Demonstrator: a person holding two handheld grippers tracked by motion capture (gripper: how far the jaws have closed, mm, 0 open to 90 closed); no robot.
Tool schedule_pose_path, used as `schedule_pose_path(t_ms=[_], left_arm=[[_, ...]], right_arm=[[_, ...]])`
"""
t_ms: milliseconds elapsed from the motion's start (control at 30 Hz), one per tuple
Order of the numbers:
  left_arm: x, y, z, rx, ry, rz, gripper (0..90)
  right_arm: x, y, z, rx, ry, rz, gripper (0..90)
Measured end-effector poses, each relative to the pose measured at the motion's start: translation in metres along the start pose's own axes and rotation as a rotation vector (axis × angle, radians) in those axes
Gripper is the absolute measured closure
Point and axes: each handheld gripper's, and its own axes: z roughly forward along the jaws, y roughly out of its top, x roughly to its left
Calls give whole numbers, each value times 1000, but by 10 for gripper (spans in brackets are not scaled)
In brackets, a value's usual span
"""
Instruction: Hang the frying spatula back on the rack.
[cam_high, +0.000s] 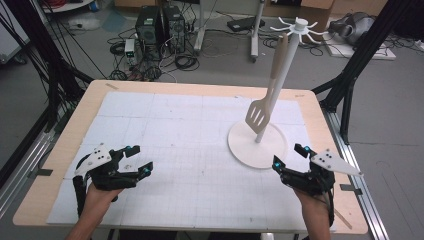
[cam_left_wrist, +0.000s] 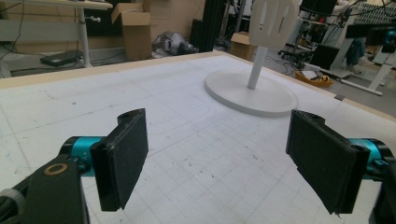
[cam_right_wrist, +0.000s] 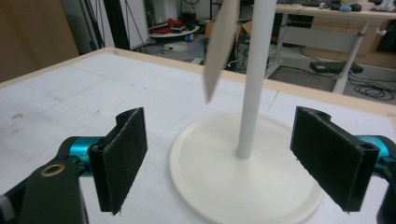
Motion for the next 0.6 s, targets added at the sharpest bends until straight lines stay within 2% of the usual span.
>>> schedule_pose_path(t_ms=[200,267,400,600], left_arm=[[1,-3,-1,-7,6,1,217],[2,-4,-2,-10,12,1,218],[2,-7,-4,-13,19,2,218],[0,-14,-6,-4,19,2,219]], right_arm=[[6,-26,-6,2,-4,6,174],[6,-29,-6,6,-7,7,174],[6,-45,-8,15,-8,35,174],[4,-48,-10,13,-11,39,174]])
